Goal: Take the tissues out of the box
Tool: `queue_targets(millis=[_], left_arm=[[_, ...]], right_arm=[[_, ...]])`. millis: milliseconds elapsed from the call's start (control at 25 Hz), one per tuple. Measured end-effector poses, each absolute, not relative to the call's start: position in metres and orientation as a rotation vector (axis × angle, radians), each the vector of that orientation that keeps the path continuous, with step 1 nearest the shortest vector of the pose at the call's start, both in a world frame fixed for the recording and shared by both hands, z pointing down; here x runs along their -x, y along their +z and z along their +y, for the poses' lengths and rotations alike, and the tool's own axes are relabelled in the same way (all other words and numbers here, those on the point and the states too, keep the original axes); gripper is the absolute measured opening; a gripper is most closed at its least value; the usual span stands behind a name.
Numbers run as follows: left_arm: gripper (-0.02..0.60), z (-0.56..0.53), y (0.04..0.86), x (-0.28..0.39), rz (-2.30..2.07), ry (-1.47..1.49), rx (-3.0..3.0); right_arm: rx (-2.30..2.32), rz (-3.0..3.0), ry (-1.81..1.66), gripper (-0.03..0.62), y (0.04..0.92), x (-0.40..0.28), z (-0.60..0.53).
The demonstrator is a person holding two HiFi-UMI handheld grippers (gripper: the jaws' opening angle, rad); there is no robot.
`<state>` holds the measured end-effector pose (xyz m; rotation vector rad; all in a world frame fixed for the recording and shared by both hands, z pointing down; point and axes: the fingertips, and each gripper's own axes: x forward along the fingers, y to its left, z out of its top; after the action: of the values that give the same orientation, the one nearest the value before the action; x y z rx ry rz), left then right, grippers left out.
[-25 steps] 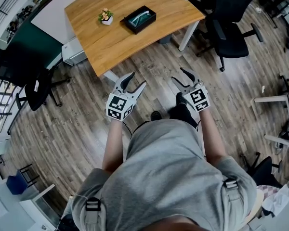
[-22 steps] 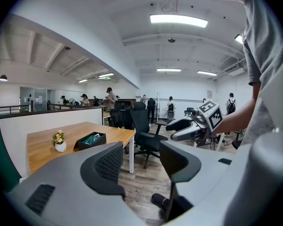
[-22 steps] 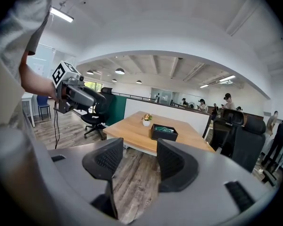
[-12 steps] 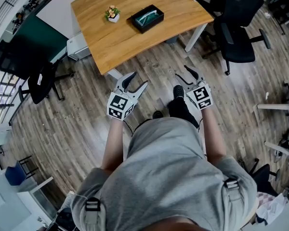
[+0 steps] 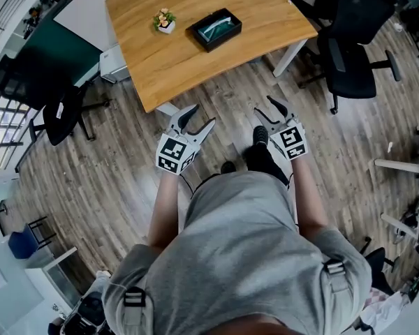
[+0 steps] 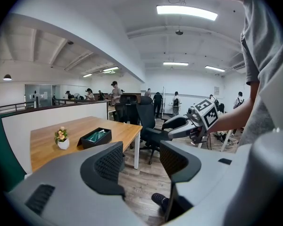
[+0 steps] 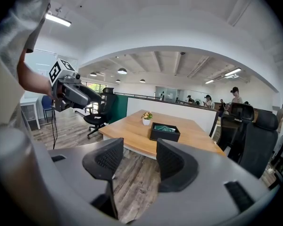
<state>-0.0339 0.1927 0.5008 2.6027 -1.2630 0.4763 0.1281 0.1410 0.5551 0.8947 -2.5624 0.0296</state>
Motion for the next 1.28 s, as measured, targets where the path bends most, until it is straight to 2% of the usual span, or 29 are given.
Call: queue_targets(millis=[600, 1280], left_arm=[[0.245, 0.103, 0.504, 0.007, -1.333, 0.496, -2.52], [0.245, 0.05, 0.493, -0.008, -1.64, 0.495, -2.323]], right_arm=[[-0.776, -2.611, 0.051, 0.225, 0.56, -0.145, 0.038], [-0.441, -2.697, -0.01, 0.222, 0.566, -0.142, -0.04]])
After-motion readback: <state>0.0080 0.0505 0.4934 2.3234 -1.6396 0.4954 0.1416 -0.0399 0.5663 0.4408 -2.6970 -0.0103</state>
